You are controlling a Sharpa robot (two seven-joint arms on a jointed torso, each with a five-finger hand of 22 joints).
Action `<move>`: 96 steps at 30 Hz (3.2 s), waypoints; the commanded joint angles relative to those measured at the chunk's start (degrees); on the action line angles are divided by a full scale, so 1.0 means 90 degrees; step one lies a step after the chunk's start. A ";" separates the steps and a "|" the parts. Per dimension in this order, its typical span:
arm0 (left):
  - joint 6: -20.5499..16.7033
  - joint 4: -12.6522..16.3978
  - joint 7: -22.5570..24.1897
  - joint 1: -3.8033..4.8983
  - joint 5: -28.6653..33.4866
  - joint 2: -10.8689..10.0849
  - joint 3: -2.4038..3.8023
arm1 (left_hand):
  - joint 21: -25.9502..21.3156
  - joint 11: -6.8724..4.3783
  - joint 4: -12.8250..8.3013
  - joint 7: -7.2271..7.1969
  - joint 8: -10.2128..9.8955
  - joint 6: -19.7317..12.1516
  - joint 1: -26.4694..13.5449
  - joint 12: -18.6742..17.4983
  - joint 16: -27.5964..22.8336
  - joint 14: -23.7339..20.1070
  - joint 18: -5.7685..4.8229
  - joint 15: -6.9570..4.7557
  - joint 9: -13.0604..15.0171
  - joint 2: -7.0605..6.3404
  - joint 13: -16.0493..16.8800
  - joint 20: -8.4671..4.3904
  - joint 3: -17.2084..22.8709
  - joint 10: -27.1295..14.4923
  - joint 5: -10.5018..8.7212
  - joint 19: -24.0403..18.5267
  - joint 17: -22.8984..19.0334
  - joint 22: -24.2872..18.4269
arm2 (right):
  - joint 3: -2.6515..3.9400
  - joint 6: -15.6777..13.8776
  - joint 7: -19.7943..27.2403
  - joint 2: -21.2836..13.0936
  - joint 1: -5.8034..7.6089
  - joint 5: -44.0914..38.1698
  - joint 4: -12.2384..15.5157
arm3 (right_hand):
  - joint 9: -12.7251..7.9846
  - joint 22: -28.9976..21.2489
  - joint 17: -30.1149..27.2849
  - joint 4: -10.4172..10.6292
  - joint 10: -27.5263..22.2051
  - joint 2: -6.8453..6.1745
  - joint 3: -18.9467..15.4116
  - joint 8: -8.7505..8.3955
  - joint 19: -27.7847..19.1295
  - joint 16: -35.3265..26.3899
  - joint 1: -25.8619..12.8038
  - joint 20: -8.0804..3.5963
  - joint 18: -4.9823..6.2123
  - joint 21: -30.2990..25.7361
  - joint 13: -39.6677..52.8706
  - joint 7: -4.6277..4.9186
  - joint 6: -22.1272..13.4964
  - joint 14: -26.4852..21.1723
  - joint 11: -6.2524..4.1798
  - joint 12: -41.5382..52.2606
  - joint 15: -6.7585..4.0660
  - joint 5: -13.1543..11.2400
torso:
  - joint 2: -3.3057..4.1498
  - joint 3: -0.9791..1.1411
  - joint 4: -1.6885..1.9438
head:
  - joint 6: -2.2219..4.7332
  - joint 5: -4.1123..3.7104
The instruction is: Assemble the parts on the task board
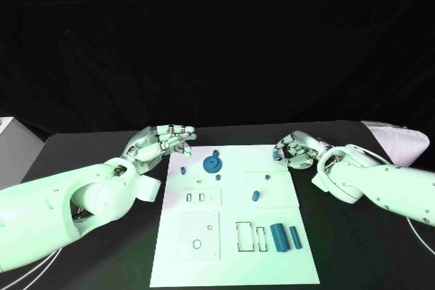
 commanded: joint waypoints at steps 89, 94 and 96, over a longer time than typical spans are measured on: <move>0.0903 -0.1025 -0.5421 0.0898 -0.3728 0.1200 -0.0175 | 0.2813 -0.0910 0.1239 -0.0676 0.2510 0.0179 -0.1298 0.5928 0.4577 0.3685 -0.0458 -0.0886 0.2682 0.0037 0.4371 -0.0822 -0.1397 0.0705 0.0046 0.3169 0.5304 0.3598 | -0.0157 -0.0084 -0.2637 0.1969 -0.0457 -0.1948 0.1449 | 0.0030 0.1572 0.1612 0.0155 0.0667 -0.0070 -0.0058 0.0107 0.0585 0.0001 -0.0323 -0.0100 -0.0054 0.0033 0.1677 -0.0029 -0.0043 0.0638 -0.0074 0.0042 -0.0066 0.0079 | -0.0284 -0.0050 0.0021 | -0.0437 0.0158; 0.0941 -0.1040 -0.5433 0.0897 -0.3729 0.1209 -0.0176 | 0.2813 -0.0911 0.1237 -0.0676 0.2510 0.0176 -0.1289 0.5929 0.4578 0.3686 -0.0458 -0.0886 0.2687 0.0045 0.4372 -0.0822 -0.1396 0.0706 0.0047 0.3169 0.5307 0.3599 | -0.0159 -0.0088 -0.2642 0.1998 -0.0490 -0.2008 0.1429 | 0.0030 0.1572 0.1612 0.0155 0.0667 -0.0070 -0.0058 0.0107 0.0585 0.0001 -0.0323 -0.0100 -0.0054 0.0033 0.1677 -0.0029 -0.0043 0.0638 -0.0074 0.0042 -0.0066 0.0079 | -0.0288 -0.0048 0.0018 | -0.0455 0.0170; 0.0959 -0.1043 -0.5436 0.0897 -0.3729 0.1211 -0.0176 | 0.2813 -0.0911 0.1237 -0.0676 0.2510 0.0176 -0.1288 0.5929 0.4578 0.3686 -0.0458 -0.0886 0.2688 0.0046 0.4372 -0.0822 -0.1395 0.0706 0.0048 0.3169 0.5307 0.3599 | -0.0160 -0.0093 -0.2645 0.2005 -0.0501 -0.2027 0.1422 | 0.0030 0.1572 0.1612 0.0155 0.0667 -0.0070 -0.0058 0.0107 0.0585 0.0001 -0.0323 -0.0100 -0.0054 0.0033 0.1677 -0.0029 -0.0043 0.0638 -0.0074 0.0042 -0.0066 0.0079 | -0.0289 -0.0048 0.0018 | -0.0457 0.0171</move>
